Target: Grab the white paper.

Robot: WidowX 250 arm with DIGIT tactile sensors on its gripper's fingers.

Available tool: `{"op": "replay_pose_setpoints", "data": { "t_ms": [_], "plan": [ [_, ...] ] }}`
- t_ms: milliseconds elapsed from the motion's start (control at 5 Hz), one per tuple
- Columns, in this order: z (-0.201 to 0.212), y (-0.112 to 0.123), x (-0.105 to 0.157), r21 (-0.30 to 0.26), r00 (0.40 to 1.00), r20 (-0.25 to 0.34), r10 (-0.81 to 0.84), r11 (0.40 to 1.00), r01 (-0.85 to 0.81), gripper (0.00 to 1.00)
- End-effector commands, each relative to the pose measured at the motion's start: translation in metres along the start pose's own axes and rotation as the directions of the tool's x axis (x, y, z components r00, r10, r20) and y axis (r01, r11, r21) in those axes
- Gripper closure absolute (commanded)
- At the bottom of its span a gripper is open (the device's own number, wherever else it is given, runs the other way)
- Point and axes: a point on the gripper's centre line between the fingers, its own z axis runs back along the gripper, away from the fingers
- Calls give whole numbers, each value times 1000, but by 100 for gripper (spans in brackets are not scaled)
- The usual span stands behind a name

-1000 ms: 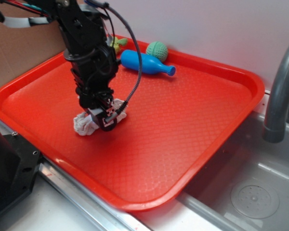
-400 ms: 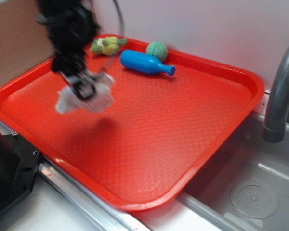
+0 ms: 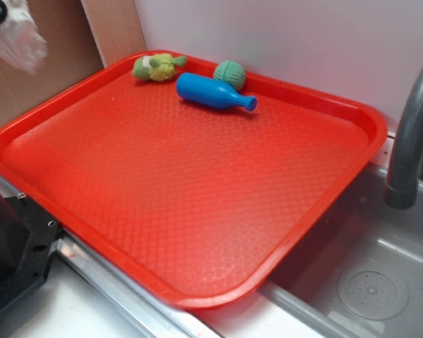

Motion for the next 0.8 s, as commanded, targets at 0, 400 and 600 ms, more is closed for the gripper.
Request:
{"op": "replay_pose_setpoints", "data": {
  "t_ms": [0,400,600],
  "plan": [
    [82,-82,38,147,980,-33,-196,969,199,100],
    [85,-114,41,130,949,-41,-313,940,316,100],
    [77,-116,40,129,941,-62,-332,932,338,100]
  ]
}}
